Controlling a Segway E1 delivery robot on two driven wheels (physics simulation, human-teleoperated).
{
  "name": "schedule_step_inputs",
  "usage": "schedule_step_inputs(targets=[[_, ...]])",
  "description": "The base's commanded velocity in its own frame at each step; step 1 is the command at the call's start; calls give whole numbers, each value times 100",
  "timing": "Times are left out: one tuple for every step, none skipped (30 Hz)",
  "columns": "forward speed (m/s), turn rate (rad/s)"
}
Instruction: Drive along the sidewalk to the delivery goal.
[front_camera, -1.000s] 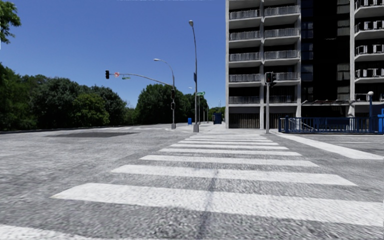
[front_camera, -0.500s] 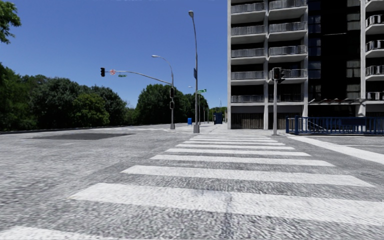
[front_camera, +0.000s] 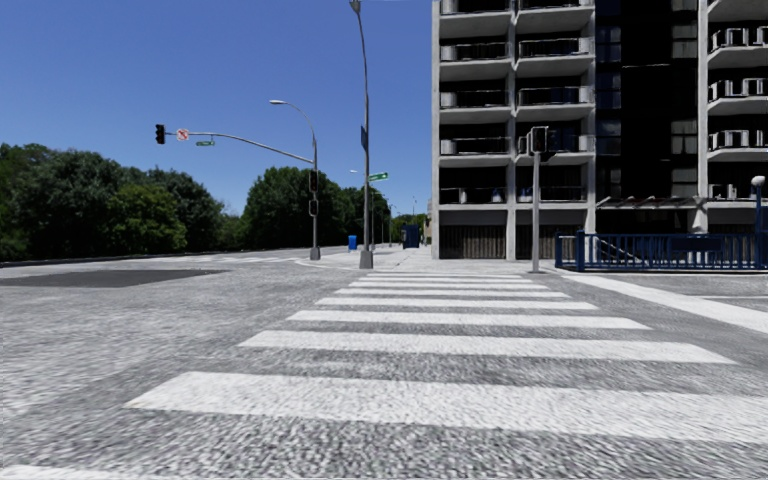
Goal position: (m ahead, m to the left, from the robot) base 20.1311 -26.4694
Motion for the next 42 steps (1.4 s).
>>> schedule_step_inputs(targets=[[200, -2], [200, -2], [200, -1], [200, -1], [200, 0], [200, 0], [200, 0], [200, 0], [200, 0], [200, 0], [200, 0], [200, 0], [200, 0], [200, 0], [200, 0], [200, -45], [200, -98], [200, -98], [200, -102], [200, -104], [200, -104], [200, -104], [200, -104], [200, -27], [200, -7], [200, 0], [200, 0], [200, 0], [200, 0], [200, 0], [200, 0], [200, 0], [200, 0], [200, 0], [200, 0], [200, 0], [200, 0], [200, 0], [200, 0], [200, 0], [200, 0], [200, 0]])
